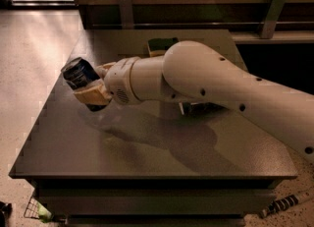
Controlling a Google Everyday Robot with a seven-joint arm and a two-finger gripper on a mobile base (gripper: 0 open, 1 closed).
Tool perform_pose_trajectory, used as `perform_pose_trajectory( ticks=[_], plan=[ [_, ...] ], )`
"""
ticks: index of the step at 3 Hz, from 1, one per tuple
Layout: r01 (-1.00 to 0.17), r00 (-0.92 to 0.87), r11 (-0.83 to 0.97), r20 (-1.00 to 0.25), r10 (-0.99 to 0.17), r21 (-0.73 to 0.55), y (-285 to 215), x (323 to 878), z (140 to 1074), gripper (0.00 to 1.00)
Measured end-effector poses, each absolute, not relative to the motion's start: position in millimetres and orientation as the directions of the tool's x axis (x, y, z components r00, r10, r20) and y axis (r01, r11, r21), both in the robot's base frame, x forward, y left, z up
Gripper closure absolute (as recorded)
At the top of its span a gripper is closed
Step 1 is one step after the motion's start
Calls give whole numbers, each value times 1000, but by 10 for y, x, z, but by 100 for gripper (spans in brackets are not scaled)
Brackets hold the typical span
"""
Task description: Place pepsi can upright
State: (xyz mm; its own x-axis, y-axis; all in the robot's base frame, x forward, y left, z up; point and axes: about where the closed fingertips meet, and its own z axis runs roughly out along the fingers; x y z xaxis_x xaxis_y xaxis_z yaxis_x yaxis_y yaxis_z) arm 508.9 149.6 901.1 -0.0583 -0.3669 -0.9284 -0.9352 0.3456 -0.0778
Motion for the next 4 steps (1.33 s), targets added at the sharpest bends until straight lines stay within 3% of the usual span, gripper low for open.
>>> perform_pose_trajectory(
  ticks=[1, 4],
  plan=[
    [-940, 27, 312, -942, -334, -138, 1470, 5118, 8925, 100],
    [-964, 51, 246, -976, -210, -103, 1358, 5167, 8605, 100]
  ],
)
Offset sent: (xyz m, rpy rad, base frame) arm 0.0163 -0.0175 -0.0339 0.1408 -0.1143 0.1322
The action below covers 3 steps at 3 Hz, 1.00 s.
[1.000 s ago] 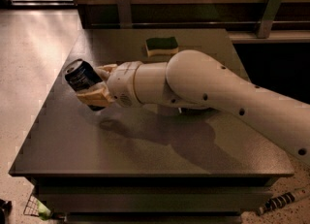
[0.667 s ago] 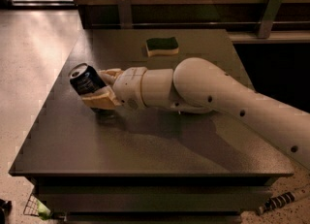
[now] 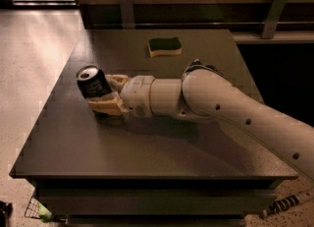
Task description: Place pepsi can upright
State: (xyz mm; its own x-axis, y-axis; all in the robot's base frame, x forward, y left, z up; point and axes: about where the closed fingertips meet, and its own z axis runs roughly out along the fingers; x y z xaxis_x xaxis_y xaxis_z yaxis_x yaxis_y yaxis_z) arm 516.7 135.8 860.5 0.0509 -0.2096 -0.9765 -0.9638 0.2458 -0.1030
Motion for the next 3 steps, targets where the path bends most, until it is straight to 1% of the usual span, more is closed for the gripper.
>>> perform_pose_trajectory(
  ticks=[1, 3],
  plan=[
    [-964, 51, 244, -976, -210, -103, 1365, 5163, 8612, 97],
    [-966, 54, 238, -976, -210, -104, 1397, 5144, 8616, 51]
  ],
)
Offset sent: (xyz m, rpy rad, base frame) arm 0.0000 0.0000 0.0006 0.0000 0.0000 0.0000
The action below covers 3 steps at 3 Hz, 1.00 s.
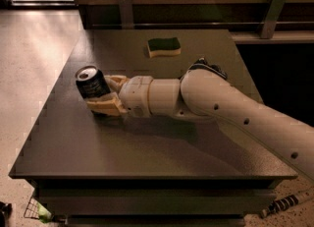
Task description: Place pepsi can upright
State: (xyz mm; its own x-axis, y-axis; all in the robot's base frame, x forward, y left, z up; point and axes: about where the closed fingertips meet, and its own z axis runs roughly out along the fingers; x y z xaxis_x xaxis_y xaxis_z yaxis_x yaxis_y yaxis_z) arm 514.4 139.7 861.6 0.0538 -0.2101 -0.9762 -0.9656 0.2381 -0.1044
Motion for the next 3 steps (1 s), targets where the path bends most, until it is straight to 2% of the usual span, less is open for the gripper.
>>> perform_pose_trajectory(
  ticks=[2, 3],
  plan=[
    [-967, 57, 230, -976, -210, -106, 1437, 5121, 8622, 0],
    [-968, 57, 229, -976, -211, -106, 1440, 5119, 8622, 0]
  ],
)
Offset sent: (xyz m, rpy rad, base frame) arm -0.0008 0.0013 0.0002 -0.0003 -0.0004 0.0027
